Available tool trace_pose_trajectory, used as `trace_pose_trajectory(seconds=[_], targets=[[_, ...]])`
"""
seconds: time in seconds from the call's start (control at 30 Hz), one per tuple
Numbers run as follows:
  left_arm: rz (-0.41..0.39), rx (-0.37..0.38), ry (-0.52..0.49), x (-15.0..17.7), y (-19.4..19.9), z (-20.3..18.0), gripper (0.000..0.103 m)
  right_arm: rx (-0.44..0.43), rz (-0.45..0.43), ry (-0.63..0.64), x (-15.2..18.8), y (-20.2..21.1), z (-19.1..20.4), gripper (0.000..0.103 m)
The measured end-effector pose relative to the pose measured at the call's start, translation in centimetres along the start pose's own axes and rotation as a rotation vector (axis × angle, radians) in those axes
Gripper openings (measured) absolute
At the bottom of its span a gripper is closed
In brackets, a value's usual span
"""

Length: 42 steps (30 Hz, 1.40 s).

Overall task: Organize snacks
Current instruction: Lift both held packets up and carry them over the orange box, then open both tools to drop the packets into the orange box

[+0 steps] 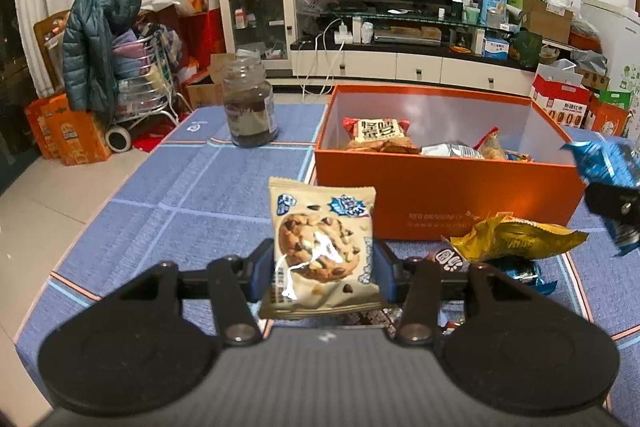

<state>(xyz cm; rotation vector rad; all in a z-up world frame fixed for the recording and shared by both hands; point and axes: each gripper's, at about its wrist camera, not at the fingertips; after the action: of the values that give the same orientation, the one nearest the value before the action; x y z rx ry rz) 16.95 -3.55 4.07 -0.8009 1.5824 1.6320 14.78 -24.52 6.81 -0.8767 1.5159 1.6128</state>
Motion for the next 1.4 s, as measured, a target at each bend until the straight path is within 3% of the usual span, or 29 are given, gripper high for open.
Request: trace_pose_trajectory(seconds=[0.37, 0.6, 0.9, 1.4], targets=[[-0.021, -0.007, -0.003, -1.3, 0.4, -0.5, 0.050, -0.011, 0.001, -0.011, -1.0, -0.6, 0.7, 0.038], [-0.072, 0.027, 0.005, -5.5, 0.0, -1.0, 0.050, -0.018, -0.042, -0.010, -3.5, -1.5, -0.8, 0.038], [-0.079, 0.085, 0.009, -10.2, -4.1, -4.0, 0.050, -0.044, -0.061, -0.081, -7.4, -5.5, -4.2, 0.038], [0.006, 0.065, -0.039, -9.2, -9.8, -6.3, 0.049, -0.007, -0.009, -0.056, -7.6, -11.3, -4.6, 0.038]])
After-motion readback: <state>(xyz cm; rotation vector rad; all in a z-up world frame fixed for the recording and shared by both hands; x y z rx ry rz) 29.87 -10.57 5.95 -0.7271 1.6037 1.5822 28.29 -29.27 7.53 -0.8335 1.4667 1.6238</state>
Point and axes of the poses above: each gripper's, at about its wrist camera, not at the fingertips, and y roughly against the way its jaws point, z to its left, x to its underside, and after that the axes turned 3 degrees about -z, right-handed
